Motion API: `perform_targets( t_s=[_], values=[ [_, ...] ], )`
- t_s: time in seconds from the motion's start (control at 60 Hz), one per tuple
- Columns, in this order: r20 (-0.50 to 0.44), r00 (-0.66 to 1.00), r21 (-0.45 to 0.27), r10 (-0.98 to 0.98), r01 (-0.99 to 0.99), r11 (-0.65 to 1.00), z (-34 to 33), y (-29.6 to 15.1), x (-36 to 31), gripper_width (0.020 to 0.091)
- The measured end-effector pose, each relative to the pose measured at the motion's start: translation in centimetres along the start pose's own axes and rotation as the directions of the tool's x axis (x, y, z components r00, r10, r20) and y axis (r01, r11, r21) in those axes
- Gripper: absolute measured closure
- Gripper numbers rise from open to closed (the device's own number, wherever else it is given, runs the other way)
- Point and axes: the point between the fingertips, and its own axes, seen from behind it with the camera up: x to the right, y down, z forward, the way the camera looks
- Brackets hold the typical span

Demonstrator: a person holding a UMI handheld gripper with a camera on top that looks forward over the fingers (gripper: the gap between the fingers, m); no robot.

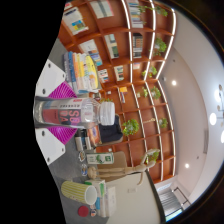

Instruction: Pour water

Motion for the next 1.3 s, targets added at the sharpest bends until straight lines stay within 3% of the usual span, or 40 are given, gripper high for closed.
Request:
perform_targets(
  t_s=[0.133,0.217,0.317,0.55,0.817,1.15,1.233,1.3],
  values=[
    [0.086,0.909,0.112,0.408,-0.416,0.902,-0.4,-5.3,1.4,0.0762],
    [0.188,0.756,0.181,0.626,-0.654,0.735,-0.2,-8.4,3.7,0.0763],
    [0.287,0.549,0.211,0.785,-0.836,0.507,-0.7,-11.7,6.8,0.0761],
    [0.358,0.166,0.197,0.919,-0.975,0.099,0.5,-13.4,13.2,0.0749],
    [0.439,-0.231,0.138,0.868,-0.937,-0.319,1.1,-12.2,17.3,0.0749],
    [0.391,-0.248,0.133,0.886,-0.938,-0.321,1.5,-10.6,16.5,0.0751],
    [0.331,-0.090,0.168,0.939,-0.974,-0.152,1.4,-10.6,15.4,0.0747],
    [0.226,0.173,0.185,0.959,-0.974,0.133,1.3,-10.9,14.0,0.0749]
  ],
)
